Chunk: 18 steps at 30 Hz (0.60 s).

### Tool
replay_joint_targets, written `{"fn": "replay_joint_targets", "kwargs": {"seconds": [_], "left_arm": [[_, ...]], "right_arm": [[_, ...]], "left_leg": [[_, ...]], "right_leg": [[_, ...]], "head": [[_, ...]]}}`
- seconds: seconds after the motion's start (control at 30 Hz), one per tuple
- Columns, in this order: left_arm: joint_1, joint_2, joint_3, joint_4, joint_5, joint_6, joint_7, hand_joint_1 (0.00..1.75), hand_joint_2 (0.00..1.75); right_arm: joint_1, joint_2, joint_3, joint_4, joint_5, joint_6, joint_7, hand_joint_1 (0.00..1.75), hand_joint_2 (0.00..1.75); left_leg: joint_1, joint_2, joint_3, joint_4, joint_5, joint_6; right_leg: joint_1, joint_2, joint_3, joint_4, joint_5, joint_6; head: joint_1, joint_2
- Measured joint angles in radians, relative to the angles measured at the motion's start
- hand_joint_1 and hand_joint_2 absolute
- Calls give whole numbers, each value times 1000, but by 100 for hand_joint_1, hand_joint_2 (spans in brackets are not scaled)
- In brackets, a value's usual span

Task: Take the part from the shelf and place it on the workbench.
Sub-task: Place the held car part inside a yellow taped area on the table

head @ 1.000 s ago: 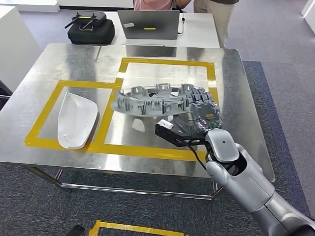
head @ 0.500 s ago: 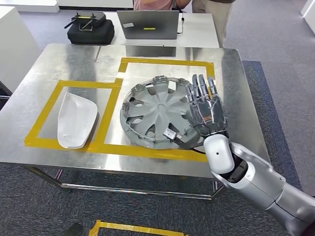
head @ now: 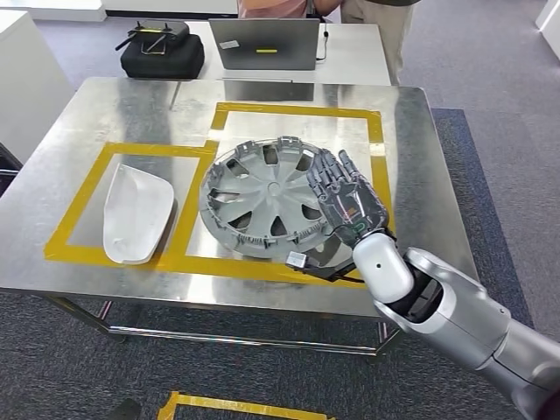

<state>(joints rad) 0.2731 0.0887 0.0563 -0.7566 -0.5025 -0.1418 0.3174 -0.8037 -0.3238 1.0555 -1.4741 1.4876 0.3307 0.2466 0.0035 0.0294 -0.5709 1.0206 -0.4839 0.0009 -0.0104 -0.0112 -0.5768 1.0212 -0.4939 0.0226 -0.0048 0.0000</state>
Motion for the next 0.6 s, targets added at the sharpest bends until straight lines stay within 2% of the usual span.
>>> {"fn": "replay_joint_targets", "kwargs": {"seconds": [0.13,0.27,0.37,0.5,0.53,0.6], "left_arm": [[3,-27,74,-14,-62,-24,-10,0,0],[7,-53,137,-30,-144,-62,-22,0,0],[9,-83,208,-52,-234,-100,-37,0,0],[13,-126,304,-86,-335,-139,-55,0,0],[13,-137,325,-95,-358,-147,-60,0,0],[12,-162,365,-112,-395,-161,-69,0,0]], "right_arm": [[6,2,4,-14,5,-28,17,0,175],[29,9,5,-25,24,-78,42,0,0],[63,21,-4,-39,47,-125,65,0,0],[103,34,-25,-60,72,-175,85,0,0],[111,36,-33,-65,77,-184,88,0,0],[125,38,-47,-74,82,-197,92,0,0]], "left_leg": [[0,0,0,2,-1,1],[-1,0,-2,6,-3,4],[-2,0,-5,11,-6,9],[0,2,-6,2,8,25],[3,3,-5,-6,15,31],[6,6,-10,-17,27,40]], "right_leg": [[-1,0,0,-1,0,1],[-2,0,0,-1,1,2],[-2,-1,0,-1,2,6],[-3,1,-1,-3,3,21],[-3,2,-7,9,-12,24],[-3,6,-43,95,-77,29]], "head": [[0,0],[0,0],[0,0],[0,0],[1,0],[5,0]]}}
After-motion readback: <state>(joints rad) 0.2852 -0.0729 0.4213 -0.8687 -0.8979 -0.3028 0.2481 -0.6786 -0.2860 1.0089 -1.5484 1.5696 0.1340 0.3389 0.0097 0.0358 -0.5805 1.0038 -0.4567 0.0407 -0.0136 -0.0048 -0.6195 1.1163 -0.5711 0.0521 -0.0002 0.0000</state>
